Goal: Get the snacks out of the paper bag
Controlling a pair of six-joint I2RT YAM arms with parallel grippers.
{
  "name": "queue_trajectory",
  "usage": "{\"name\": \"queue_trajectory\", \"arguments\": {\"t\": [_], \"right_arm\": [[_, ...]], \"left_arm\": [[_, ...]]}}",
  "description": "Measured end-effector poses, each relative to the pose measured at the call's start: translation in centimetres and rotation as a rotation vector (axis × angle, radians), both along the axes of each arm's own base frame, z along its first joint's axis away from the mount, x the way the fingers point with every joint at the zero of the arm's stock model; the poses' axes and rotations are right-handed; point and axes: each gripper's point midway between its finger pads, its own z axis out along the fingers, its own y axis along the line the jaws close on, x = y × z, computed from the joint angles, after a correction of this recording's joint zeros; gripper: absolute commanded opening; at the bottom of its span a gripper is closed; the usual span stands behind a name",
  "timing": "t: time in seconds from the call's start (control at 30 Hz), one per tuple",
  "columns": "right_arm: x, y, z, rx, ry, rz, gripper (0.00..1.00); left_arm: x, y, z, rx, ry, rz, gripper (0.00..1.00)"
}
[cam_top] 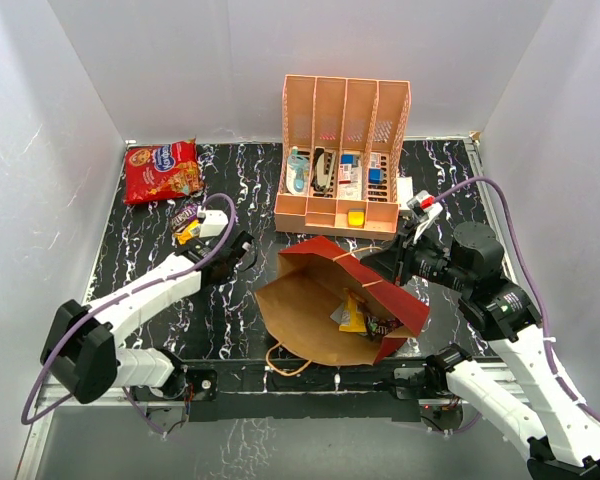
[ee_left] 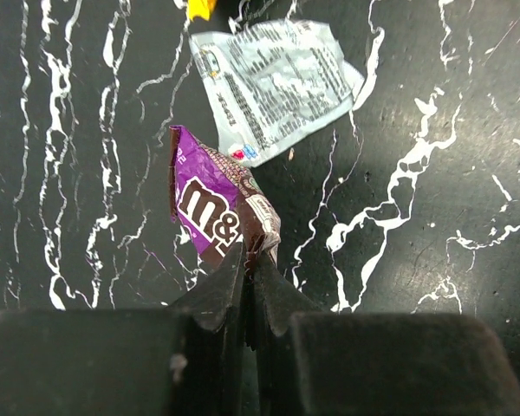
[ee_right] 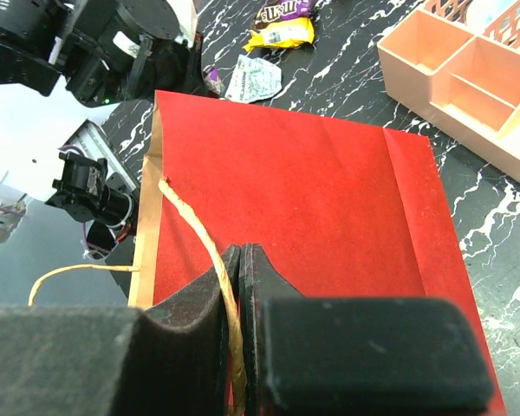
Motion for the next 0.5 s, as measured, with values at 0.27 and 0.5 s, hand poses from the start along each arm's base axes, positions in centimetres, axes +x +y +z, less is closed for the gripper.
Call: {"name": "queue_trajectory", "arguments": {"t": [0.27, 0.5], "right_arm": [[0.3, -0.5, 0.0, -0.007, -0.01, -0.036, 0.08], [0.7, -0.9, 0.1, -0.013, -0.018, -0.069, 0.08]], "left_arm": [[-0.8, 0.1, -3.1, -0.064, 0.095, 0.072, 0.17], [-1.4, 0.2, -4.6, -0.119, 0.141, 0.111, 0.42]]}}
